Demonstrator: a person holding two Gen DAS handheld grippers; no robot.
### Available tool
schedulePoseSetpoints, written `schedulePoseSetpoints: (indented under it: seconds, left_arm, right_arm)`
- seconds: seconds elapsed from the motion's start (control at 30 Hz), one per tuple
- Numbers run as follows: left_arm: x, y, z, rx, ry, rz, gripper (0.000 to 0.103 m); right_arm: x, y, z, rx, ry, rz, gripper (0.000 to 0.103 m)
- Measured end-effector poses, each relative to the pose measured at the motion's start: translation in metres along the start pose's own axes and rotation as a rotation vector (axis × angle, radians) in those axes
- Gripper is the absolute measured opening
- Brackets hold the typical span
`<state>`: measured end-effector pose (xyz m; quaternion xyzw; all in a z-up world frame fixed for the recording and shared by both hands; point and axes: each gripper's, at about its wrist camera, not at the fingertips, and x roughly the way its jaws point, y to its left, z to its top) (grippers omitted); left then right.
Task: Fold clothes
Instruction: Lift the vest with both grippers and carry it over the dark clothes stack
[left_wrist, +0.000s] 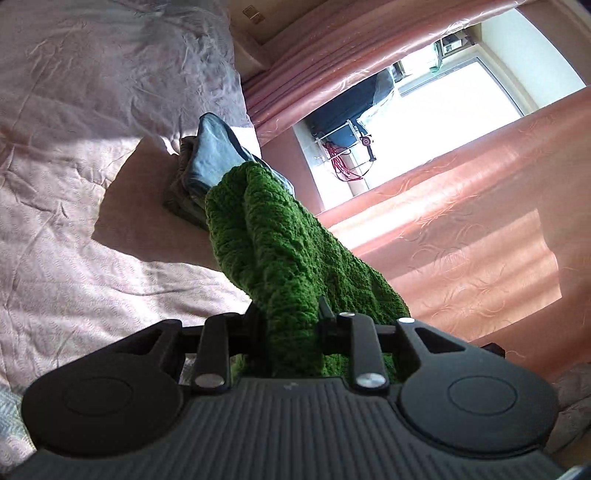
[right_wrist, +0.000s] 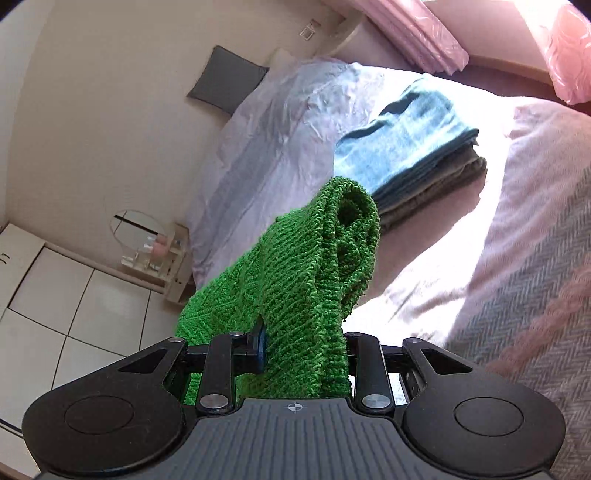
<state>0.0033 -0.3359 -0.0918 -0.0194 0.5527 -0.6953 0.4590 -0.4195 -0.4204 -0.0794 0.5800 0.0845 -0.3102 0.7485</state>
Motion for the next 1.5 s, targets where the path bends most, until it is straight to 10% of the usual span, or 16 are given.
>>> schedulePoseSetpoints:
  seconds: [0.6, 1.3, 1.5]
  left_arm:
    - [0.225, -0.017, 0.189, 0.027, -0.077, 0.050, 0.023]
    - [0.357, 0.100, 0.226, 0.036, 0.005, 0.147, 0.024]
    - [0.364, 0.118, 0.223, 0.041, 0.022, 0.200, 0.031]
  right_arm:
    - [0.091, -0.057, 0.266, -0.088, -0.035, -0.002, 0.027]
    - [0.224, -0.175, 0.321, -0.022, 0.001, -0.095, 0.028]
    - [0.236, -0.194, 0.315, -0.011, -0.037, -0.274, 0.050]
